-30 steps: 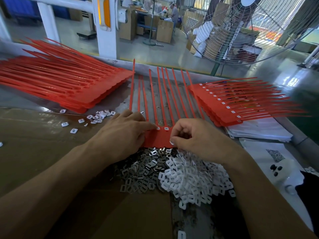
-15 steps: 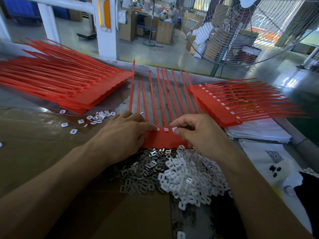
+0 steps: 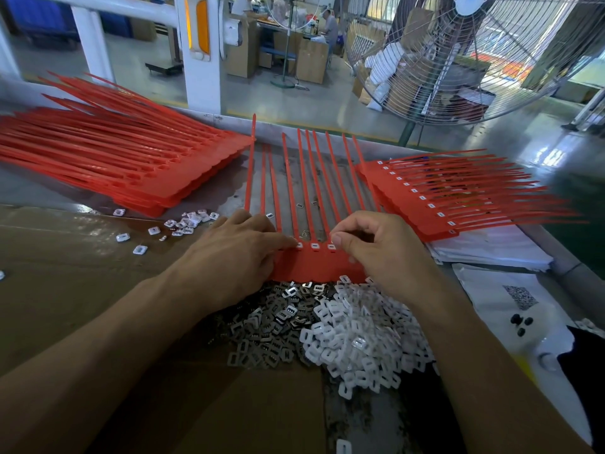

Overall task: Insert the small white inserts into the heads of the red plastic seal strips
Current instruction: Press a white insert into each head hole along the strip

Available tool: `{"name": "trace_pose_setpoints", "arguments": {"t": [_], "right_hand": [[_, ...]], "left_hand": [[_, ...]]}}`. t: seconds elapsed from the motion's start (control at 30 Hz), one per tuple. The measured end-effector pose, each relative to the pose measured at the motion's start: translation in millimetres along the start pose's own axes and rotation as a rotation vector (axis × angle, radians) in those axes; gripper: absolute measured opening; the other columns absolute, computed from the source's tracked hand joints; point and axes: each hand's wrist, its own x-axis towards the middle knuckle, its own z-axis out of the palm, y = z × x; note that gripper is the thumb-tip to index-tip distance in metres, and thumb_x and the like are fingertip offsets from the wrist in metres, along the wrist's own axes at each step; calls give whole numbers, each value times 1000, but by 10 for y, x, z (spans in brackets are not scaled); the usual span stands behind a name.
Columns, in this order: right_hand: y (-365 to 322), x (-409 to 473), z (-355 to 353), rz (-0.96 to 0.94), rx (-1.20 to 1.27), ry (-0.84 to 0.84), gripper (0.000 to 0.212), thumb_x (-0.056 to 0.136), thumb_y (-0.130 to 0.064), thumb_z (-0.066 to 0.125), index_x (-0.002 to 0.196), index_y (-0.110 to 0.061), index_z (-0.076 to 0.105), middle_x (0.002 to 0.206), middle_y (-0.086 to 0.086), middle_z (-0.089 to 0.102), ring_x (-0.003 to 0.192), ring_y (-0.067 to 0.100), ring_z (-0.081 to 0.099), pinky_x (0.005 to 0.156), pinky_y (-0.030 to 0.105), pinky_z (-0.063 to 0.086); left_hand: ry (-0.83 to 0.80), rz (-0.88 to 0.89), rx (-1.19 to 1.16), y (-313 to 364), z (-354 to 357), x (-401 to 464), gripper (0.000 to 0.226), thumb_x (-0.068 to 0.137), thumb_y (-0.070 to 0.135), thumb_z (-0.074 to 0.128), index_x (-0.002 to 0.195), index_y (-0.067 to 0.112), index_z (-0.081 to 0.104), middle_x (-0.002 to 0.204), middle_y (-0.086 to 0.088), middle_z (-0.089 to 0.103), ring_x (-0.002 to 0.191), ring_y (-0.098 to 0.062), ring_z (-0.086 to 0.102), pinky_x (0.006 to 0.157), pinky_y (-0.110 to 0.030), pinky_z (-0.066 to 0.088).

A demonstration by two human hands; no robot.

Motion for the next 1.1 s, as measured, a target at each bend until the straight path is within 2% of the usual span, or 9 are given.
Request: {"name": "trace_pose_setpoints", "arguments": {"t": [0.13, 0.4, 0.57, 0.77, 0.9, 1.1], "right_hand": [[-21, -10, 4, 37, 75, 55, 17, 97, -24, 71, 92, -40, 75, 84, -23, 72, 74, -4, 67, 66, 20, 47], [-85, -12, -19, 106, 149, 109, 16, 94, -12, 73, 98, -27, 76, 87, -9, 75, 69, -1, 64, 67, 24, 48], [-80, -16, -24, 107, 160, 117, 18, 93, -10, 74, 98, -27, 77, 88, -6, 76, 69, 1, 64, 68, 28, 54], [-17, 6, -57, 136, 117, 145, 19, 93, -13, 75, 103, -28, 78, 92, -11, 75, 69, -3, 67, 69, 22, 51], [58, 25, -114, 154, 103, 195, 14, 94, -18, 75, 104, -27, 78, 90, -11, 76, 70, -5, 66, 71, 23, 51], [203, 58, -167, 172, 11, 195, 13, 93, -19, 76, 100, -29, 79, 90, -17, 74, 86, -8, 66, 72, 8, 44]], "left_hand": [[2, 5, 5, -1, 3, -1, 45, 101, 38, 40, 144, 52, 41, 133, 19, 48, 124, -10, 37, 109, -37, 34], [22, 14, 3, -3, 5, -7, 44, 101, 37, 41, 143, 51, 43, 133, 17, 49, 123, -9, 38, 108, -36, 35], [24, 15, -2, -1, 4, -10, 44, 101, 37, 41, 144, 50, 43, 133, 17, 49, 123, -9, 38, 108, -35, 34], [23, 9, 3, -6, 12, -4, 45, 101, 37, 41, 144, 51, 42, 133, 18, 49, 124, -9, 37, 108, -34, 33], [22, 8, 4, -6, 16, -3, 45, 101, 37, 41, 144, 52, 42, 132, 18, 49, 122, -9, 37, 107, -35, 33], [19, 2, 5, 1, 11, -3, 45, 101, 37, 41, 144, 52, 42, 133, 18, 49, 123, -10, 37, 107, -35, 33]]}}
